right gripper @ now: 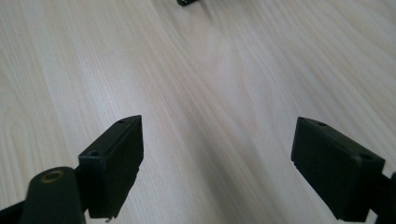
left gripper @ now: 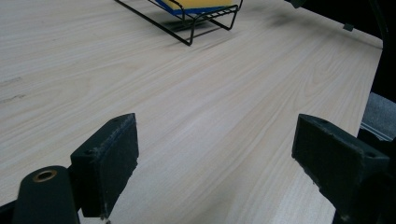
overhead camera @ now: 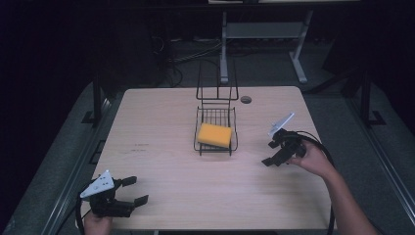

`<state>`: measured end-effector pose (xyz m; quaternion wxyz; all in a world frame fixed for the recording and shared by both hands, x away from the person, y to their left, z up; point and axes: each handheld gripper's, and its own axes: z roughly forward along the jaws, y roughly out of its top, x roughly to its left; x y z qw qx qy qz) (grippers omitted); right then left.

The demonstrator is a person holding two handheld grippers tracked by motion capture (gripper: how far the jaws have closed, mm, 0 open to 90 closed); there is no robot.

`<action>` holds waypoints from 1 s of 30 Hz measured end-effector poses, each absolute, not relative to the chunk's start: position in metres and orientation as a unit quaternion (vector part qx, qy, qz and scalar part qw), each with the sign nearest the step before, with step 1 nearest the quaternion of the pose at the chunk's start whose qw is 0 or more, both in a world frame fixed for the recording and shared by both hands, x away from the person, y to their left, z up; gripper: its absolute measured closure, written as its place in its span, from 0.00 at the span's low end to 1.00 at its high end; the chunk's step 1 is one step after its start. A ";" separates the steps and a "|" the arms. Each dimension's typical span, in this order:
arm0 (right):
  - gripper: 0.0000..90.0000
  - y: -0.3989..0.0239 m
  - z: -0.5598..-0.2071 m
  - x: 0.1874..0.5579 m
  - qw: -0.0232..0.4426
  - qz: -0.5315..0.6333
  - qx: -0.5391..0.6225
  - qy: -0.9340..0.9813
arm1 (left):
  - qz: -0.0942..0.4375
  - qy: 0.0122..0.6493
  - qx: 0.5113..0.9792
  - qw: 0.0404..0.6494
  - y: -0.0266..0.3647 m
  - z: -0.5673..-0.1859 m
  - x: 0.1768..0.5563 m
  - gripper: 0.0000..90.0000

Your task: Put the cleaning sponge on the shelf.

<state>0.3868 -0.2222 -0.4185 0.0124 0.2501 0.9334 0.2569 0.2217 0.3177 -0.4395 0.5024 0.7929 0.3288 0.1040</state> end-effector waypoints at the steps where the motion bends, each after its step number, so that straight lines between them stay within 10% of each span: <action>1: 0.18 -0.224 -0.419 0.386 0.011 0.255 0.254 0.933 | 0.104 0.329 0.793 0.502 0.318 -0.439 0.222 0.16; 30: 0.20 -0.260 -0.434 0.337 0.029 0.251 0.268 0.930 | 0.098 0.322 0.800 0.497 0.313 -0.441 0.222 0.16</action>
